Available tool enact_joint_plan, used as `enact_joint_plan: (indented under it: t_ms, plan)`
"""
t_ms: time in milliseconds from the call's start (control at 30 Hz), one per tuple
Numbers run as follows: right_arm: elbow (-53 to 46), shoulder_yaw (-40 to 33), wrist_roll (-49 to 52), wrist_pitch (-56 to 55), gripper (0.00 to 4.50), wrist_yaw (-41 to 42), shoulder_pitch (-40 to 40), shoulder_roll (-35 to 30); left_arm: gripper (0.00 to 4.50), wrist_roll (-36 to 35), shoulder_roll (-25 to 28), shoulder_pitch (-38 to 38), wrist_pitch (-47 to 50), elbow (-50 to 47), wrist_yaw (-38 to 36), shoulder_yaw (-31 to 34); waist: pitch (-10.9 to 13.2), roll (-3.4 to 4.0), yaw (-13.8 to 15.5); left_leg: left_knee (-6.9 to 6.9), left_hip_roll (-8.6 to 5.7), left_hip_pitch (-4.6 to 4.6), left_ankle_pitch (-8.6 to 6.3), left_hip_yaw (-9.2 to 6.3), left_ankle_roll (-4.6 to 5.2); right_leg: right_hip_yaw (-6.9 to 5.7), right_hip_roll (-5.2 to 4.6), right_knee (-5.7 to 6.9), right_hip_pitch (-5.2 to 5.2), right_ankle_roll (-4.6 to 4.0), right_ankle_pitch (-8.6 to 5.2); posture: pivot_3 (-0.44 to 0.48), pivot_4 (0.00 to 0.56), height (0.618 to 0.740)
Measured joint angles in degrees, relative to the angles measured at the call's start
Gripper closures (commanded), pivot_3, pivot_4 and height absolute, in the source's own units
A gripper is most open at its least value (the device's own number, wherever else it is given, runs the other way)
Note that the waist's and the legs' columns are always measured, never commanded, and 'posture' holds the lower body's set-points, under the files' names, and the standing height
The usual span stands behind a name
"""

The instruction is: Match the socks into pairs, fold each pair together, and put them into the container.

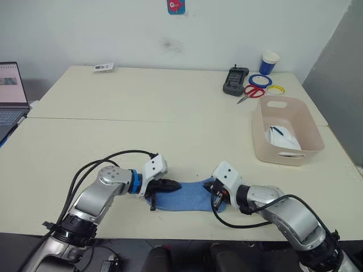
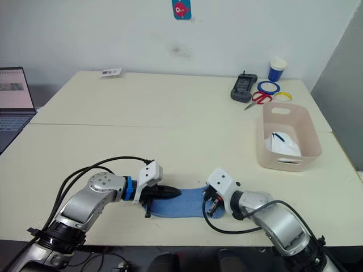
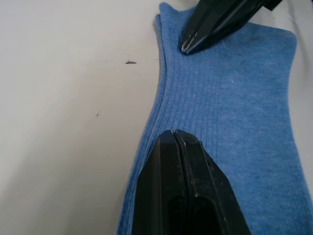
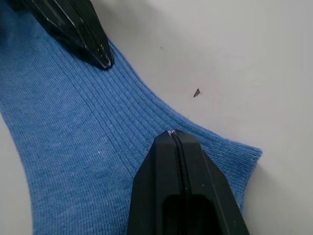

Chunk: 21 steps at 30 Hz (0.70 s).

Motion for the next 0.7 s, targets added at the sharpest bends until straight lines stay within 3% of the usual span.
enact_joint_plan:
  t_ms: [233, 367, 533, 700]
  plan:
    - [-0.13, -8.15, -1.99, -7.43, 4.48, 0.05, 5.14, -2.56, 4.5, 1.31, 0.07, 0.6, -4.89, 1.66, 0.32, 0.72, -0.08, 0.02, -0.08, 0.05, -0.02, 0.07, 0.0, 0.05, 0.01, 0.04, -0.05, 0.01, 0.05, 0.02, 0.01, 0.0, 0.15, 0.732]
    - [-7.45, -11.61, 2.35, -8.27, 4.48, 4.2, 6.21, -3.35, 4.5, -2.95, 0.15, 0.65, -2.2, -1.45, -1.11, 3.83, -0.03, 0.0, -0.1, 0.04, 0.02, 0.01, 0.0, -0.01, 0.0, -0.04, 0.13, 0.03, 0.01, 0.01, 0.01, 0.0, 0.15, 0.732]
    - [-12.18, -7.94, 4.29, -3.92, 4.48, 7.32, 4.62, -6.12, 4.5, -11.76, 4.15, -0.32, 7.0, -11.02, -5.09, 6.93, -0.03, 0.01, -0.19, 0.04, 0.01, 0.08, 0.01, -0.01, 0.0, 0.01, 0.13, 0.07, 0.02, 0.01, 0.01, 0.0, 0.15, 0.732]
    - [-9.9, 0.87, 2.51, -1.38, 4.48, 7.19, 2.81, -3.9, 4.5, -7.83, 7.18, 4.17, 5.0, -10.2, -6.63, 4.2, -0.02, 0.03, -0.41, 0.04, 0.02, 0.07, 0.01, -0.04, 0.0, 0.02, 0.13, 0.07, 0.0, 0.0, 0.0, 0.0, 0.15, 0.732]
